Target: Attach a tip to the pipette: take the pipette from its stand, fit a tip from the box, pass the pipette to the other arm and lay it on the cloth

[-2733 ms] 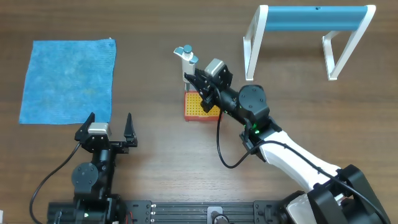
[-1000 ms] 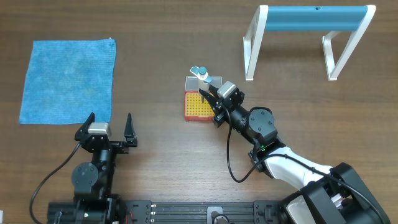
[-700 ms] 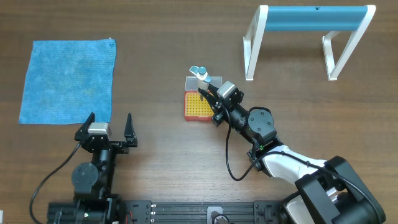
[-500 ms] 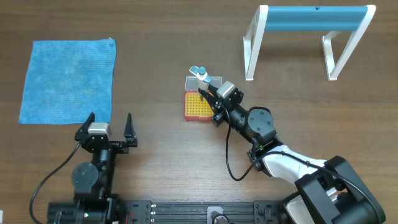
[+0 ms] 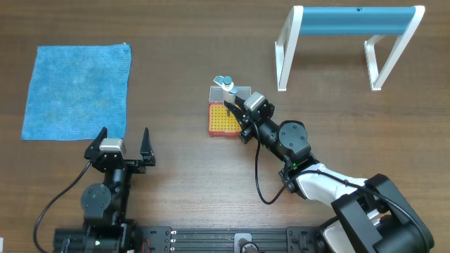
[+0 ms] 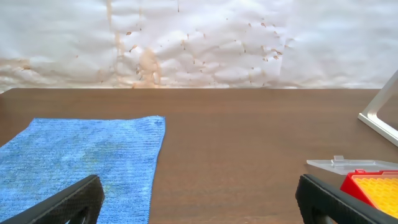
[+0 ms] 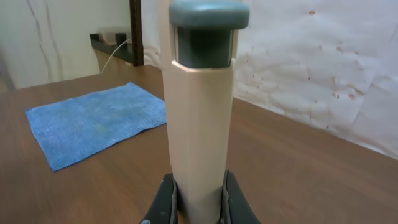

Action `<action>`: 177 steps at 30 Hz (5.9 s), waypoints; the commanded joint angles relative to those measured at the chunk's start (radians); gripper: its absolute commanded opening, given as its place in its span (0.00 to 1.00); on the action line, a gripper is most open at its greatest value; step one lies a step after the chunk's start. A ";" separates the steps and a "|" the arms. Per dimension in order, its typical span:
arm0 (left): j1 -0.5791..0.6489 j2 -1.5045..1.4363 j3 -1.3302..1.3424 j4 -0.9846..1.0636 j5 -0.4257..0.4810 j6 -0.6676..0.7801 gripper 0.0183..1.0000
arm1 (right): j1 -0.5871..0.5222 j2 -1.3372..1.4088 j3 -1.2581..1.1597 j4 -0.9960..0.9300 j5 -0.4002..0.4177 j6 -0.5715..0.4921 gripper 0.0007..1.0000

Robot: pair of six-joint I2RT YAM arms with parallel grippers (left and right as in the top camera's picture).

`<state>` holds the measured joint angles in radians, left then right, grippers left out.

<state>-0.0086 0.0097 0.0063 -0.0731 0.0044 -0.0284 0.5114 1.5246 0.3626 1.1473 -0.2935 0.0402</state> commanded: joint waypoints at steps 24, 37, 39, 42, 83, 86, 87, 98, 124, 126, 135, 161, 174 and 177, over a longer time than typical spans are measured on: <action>0.001 -0.006 -0.001 -0.008 0.007 -0.009 1.00 | -0.007 0.043 -0.004 0.037 -0.006 0.000 0.08; 0.001 -0.006 -0.001 -0.008 0.007 -0.009 0.99 | -0.007 0.012 -0.003 0.069 -0.007 0.000 0.08; 0.001 -0.006 -0.001 -0.008 0.007 -0.009 1.00 | -0.007 0.005 -0.003 0.069 -0.007 0.000 0.08; 0.001 -0.006 -0.001 -0.008 0.007 -0.009 1.00 | -0.007 -0.008 -0.003 0.065 -0.007 0.000 0.07; 0.001 -0.006 -0.001 -0.008 0.007 -0.009 1.00 | -0.052 -0.200 0.569 -0.538 -0.371 -0.042 0.07; 0.001 -0.006 -0.001 -0.008 0.007 -0.009 1.00 | -0.049 -0.173 0.694 -0.647 -0.438 -0.033 0.07; 0.001 -0.006 -0.001 -0.008 0.007 -0.009 1.00 | -0.042 -0.162 0.743 -0.695 -0.450 -0.033 0.08; 0.001 -0.006 -0.001 -0.008 0.007 -0.009 1.00 | -0.034 -0.149 0.842 -0.769 -0.486 -0.013 0.07; 0.001 -0.006 -0.001 0.230 0.192 -0.310 1.00 | -0.079 -0.150 0.842 -0.821 -0.729 0.211 0.07; 0.002 -0.006 -0.001 0.333 0.187 -0.440 0.99 | -0.079 -0.150 0.842 -0.821 -0.752 0.211 0.07; 0.002 -0.006 -0.001 0.512 0.229 -1.092 1.00 | -0.079 -0.150 0.842 -0.838 -0.891 0.261 0.08; 0.002 0.642 0.588 0.584 0.874 -0.842 1.00 | -0.079 -0.150 0.842 -0.998 -0.987 0.288 0.07; -0.107 1.374 1.179 0.600 1.423 -0.844 1.00 | -0.079 -0.146 0.842 -0.997 -0.997 0.288 0.07; -0.138 1.401 1.196 0.674 1.422 -0.845 1.00 | -0.079 -0.144 0.842 -0.998 -0.980 0.288 0.07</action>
<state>-0.1139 1.3758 1.1595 0.5488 1.3819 -0.8890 0.4198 1.3823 1.1835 0.1379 -1.2484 0.3374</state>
